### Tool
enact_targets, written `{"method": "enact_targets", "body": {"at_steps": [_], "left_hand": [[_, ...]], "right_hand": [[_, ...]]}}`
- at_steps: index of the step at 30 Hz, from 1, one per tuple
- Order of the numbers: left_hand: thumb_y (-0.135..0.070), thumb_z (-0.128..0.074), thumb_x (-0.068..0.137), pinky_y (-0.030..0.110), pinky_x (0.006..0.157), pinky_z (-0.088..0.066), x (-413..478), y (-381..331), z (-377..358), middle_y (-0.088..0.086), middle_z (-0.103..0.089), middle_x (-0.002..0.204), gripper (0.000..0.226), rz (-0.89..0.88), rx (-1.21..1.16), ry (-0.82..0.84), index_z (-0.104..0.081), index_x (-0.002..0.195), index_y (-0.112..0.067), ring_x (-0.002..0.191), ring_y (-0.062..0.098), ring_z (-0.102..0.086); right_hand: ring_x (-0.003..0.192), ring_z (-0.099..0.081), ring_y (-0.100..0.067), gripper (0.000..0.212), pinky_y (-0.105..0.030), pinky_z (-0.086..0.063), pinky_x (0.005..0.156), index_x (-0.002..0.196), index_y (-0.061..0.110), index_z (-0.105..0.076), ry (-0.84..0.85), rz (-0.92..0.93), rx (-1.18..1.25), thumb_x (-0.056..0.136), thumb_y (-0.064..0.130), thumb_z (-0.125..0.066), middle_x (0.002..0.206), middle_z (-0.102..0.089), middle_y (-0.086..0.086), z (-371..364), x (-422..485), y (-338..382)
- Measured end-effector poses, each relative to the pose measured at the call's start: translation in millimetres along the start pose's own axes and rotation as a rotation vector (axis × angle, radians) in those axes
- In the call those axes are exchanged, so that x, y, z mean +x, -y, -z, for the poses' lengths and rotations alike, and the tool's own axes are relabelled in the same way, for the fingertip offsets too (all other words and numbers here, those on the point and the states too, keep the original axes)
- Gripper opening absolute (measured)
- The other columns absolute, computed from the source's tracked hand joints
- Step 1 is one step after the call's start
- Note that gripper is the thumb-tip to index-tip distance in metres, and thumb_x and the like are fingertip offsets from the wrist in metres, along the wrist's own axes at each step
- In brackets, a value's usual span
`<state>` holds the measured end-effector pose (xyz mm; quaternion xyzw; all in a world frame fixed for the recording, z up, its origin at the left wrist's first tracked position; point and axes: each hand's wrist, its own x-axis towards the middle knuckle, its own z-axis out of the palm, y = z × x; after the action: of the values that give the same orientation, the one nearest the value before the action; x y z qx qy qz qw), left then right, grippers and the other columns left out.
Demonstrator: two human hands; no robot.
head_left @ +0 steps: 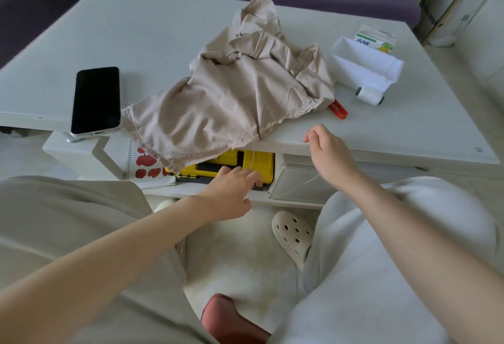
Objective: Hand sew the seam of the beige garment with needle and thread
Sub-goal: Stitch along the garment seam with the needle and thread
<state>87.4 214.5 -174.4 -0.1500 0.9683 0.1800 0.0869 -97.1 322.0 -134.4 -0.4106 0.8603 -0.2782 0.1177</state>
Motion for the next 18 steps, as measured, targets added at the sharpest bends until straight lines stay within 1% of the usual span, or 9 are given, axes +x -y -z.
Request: {"method": "enact_targets", "body": {"at_steps": [2,3,5,7,10,13,15,16,18], "left_hand": [[-0.018,-0.053,0.084,0.027,0.101,-0.019,-1,-5,10,-0.007,-0.047,0.117,0.039,-0.048,-0.005,-0.188,-0.044,0.121,-0.023,0.112,0.014,-0.039],[-0.016,-0.053,0.081,0.027,0.099,-0.02,-2,-7,15,-0.005,-0.047,0.114,0.037,-0.055,-0.018,-0.293,-0.046,0.118,-0.02,0.11,0.016,-0.04],[-0.017,-0.051,0.078,0.028,0.088,-0.025,1,-4,26,0.0,-0.05,0.104,0.029,-0.032,-0.024,-0.491,-0.05,0.107,-0.015,0.098,0.023,-0.045],[-0.023,-0.048,0.075,0.03,0.079,-0.028,8,7,32,0.004,-0.049,0.093,0.024,0.04,-0.03,-0.629,-0.05,0.096,-0.011,0.085,0.026,-0.046],[-0.022,-0.06,0.076,0.036,0.079,-0.035,17,21,38,0.007,-0.048,0.092,0.025,0.14,-0.051,-0.641,-0.05,0.095,-0.008,0.083,0.028,-0.044],[-0.019,-0.073,0.073,0.04,0.081,-0.038,23,23,40,0.007,-0.052,0.093,0.032,0.133,-0.014,-0.622,-0.054,0.096,-0.008,0.086,0.029,-0.047],[-0.014,-0.075,0.07,0.039,0.077,-0.039,26,25,42,0.006,-0.054,0.09,0.028,0.106,0.026,-0.614,-0.058,0.091,-0.01,0.084,0.029,-0.05],[-0.009,-0.075,0.067,0.036,0.073,-0.037,26,28,44,0.006,-0.055,0.087,0.026,0.091,0.048,-0.624,-0.06,0.087,-0.01,0.08,0.029,-0.051],[0.002,-0.071,0.061,0.03,0.069,-0.033,25,34,49,0.004,-0.056,0.081,0.026,0.073,0.069,-0.631,-0.061,0.081,-0.012,0.074,0.028,-0.052]], "right_hand": [[0.073,-0.046,-0.024,0.021,-0.033,-0.027,0.062,0.096,0.014,-0.044,-0.01,0.056,-0.071,0.103,0.017,-0.024,0.081,-0.056,-0.003,-1,-1,6],[0.072,-0.046,-0.024,0.021,-0.034,-0.027,0.061,0.096,0.013,-0.044,-0.02,0.096,-0.091,0.103,0.017,-0.024,0.081,-0.057,-0.005,-1,-3,9],[0.065,-0.046,-0.023,0.017,-0.034,-0.026,0.058,0.097,0.012,-0.043,-0.049,0.189,-0.097,0.103,0.02,-0.029,0.071,-0.054,-0.001,-4,-3,16],[0.054,-0.041,-0.016,0.01,-0.035,-0.026,0.051,0.099,0.011,-0.043,-0.061,0.281,-0.094,0.1,0.021,-0.041,0.06,-0.042,0.008,-8,-1,20],[0.053,-0.035,-0.004,0.021,-0.027,-0.032,0.052,0.107,0.009,-0.049,-0.025,0.33,-0.063,0.09,0.015,-0.06,0.064,-0.031,0.015,-15,5,26],[0.076,-0.043,-0.001,0.034,-0.026,-0.043,0.077,0.116,0.011,-0.053,0.026,0.369,0.014,0.085,0.014,-0.067,0.087,-0.043,0.025,-21,14,33],[0.099,-0.05,-0.011,0.036,-0.03,-0.044,0.087,0.119,0.012,-0.054,0.074,0.372,0.008,0.085,0.016,-0.068,0.11,-0.055,0.01,-23,22,35],[0.104,-0.051,-0.015,0.035,-0.03,-0.043,0.085,0.118,0.013,-0.055,0.103,0.365,-0.019,0.085,0.018,-0.068,0.114,-0.056,0.003,-24,26,34],[0.1,-0.051,-0.015,0.034,-0.027,-0.039,0.078,0.114,0.013,-0.056,0.146,0.371,-0.065,0.084,0.022,-0.07,0.112,-0.057,0.0,-26,33,33]]}}
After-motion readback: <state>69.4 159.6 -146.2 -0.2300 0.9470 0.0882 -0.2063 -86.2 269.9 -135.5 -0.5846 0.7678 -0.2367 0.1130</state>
